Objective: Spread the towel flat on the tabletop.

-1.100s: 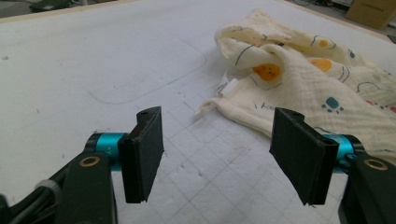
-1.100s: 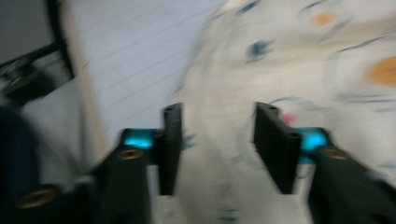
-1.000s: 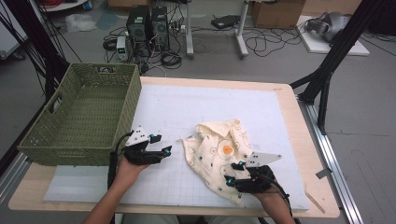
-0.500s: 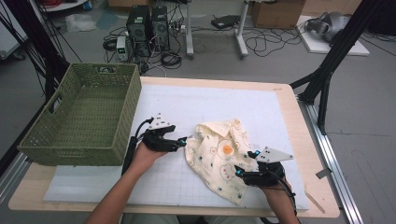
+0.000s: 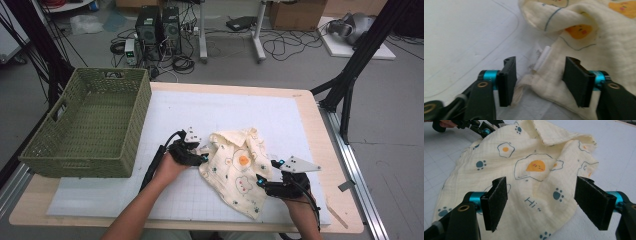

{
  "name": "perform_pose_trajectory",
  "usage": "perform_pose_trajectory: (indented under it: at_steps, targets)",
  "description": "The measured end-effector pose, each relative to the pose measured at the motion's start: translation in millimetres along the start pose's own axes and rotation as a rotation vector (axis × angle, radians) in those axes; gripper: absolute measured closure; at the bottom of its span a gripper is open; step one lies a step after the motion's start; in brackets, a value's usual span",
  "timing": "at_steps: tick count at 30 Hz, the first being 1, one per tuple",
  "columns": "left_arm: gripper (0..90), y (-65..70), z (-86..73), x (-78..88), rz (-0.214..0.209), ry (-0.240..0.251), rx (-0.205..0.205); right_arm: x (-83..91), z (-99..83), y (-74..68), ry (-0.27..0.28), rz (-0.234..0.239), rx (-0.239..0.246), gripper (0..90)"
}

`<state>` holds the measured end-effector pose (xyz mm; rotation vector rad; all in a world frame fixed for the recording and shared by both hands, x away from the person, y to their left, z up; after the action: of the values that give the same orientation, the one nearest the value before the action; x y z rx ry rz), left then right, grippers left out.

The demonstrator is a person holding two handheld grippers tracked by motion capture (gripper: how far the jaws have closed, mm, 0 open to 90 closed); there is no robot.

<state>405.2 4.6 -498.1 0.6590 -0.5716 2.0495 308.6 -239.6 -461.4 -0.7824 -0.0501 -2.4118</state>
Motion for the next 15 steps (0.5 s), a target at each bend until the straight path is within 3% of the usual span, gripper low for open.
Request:
perform_pose_trajectory:
  at_steps: [5,6,7,9,15]
  targets:
    - [56.8,3.1,-0.7,2.9,-0.035,0.003,-0.006,-0.1,-0.5,-0.3,-0.003,-0.002,0.005,26.2]
    - [64.4,4.0,-1.1,4.5,-0.052,0.005,-0.01,-0.2,-0.6,-0.6,-0.004,-0.002,0.003,26.2]
    - [81.7,6.0,-3.2,8.1,-0.068,0.007,-0.013,-0.3,-0.8,-0.8,-0.005,-0.002,0.005,26.2]
    - [84.7,6.0,-4.8,10.6,-0.061,0.006,-0.018,0.1,-0.9,-0.5,-0.004,-0.004,0.004,26.2]
    - [85.4,0.3,-32.0,49.4,-0.008,0.007,0.009,1.2,-1.7,4.4,0.0,-0.009,-0.008,26.1]
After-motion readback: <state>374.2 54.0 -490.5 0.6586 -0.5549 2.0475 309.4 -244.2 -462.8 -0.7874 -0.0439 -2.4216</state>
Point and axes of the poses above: each handheld gripper's, and its own axes: x roughly backward along the jaws, z roughly out of its top, y roughly to its right, the point moved 8 cm from there along -x, roughly forward along the jaws, and after that the axes turned 11 degrees about -x, right-handed, at the moved point
